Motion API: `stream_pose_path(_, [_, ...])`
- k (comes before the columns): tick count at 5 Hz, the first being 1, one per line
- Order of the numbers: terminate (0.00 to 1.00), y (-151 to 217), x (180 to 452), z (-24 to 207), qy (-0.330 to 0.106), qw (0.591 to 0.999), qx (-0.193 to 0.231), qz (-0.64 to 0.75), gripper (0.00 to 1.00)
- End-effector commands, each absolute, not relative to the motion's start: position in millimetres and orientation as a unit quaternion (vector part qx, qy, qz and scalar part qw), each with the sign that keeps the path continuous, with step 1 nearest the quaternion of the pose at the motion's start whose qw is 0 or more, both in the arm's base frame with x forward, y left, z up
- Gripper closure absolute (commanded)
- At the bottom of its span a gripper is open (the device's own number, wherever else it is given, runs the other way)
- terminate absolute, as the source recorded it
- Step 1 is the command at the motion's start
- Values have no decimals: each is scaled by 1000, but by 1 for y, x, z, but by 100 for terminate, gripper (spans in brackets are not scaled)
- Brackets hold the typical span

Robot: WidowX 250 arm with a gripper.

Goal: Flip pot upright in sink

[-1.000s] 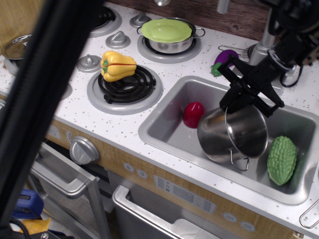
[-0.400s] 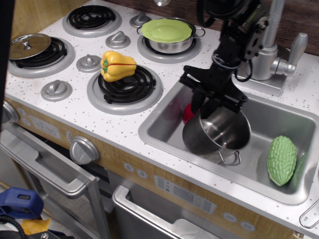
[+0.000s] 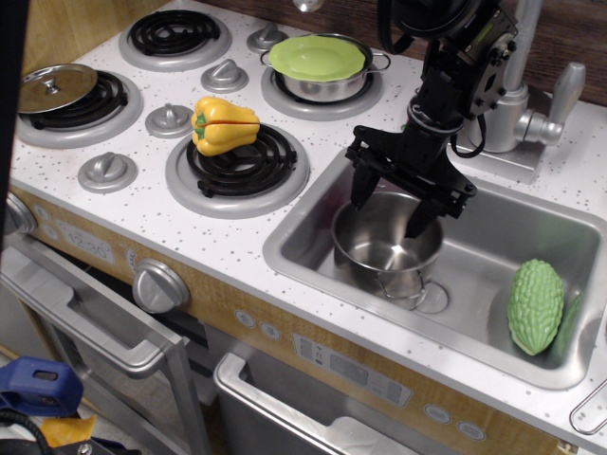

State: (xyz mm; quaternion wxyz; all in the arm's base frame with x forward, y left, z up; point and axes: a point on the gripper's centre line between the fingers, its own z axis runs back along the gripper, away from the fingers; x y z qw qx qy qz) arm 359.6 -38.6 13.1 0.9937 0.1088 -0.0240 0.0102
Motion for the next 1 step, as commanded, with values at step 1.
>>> stream_pose_path(1, [100,-43,369,45,-69,993,98,13,0])
